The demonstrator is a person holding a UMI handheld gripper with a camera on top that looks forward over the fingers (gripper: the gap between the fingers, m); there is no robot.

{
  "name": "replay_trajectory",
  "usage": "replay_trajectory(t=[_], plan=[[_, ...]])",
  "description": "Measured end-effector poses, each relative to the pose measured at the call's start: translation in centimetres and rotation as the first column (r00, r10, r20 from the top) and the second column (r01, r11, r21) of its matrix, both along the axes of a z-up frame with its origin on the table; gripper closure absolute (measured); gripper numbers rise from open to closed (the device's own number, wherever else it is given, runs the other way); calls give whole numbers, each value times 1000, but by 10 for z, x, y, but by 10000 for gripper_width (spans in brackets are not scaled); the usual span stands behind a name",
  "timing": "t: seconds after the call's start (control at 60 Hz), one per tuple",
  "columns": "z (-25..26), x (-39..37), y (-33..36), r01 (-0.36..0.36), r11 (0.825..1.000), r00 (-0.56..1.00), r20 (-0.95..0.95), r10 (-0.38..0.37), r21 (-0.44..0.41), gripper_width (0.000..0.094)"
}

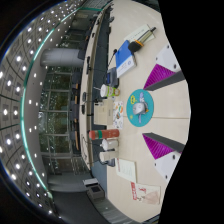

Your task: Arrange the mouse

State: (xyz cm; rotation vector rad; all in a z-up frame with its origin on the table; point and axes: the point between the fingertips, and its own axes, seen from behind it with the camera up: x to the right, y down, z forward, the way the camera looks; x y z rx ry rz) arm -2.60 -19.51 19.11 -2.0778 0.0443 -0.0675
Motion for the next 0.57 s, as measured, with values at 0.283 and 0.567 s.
replay_trajectory(t=[0.283, 0.567], plan=[[52, -34, -131, 24, 1000, 999, 42, -25, 15, 78], [56, -41, -164, 50, 999, 998, 35, -51, 9, 79]])
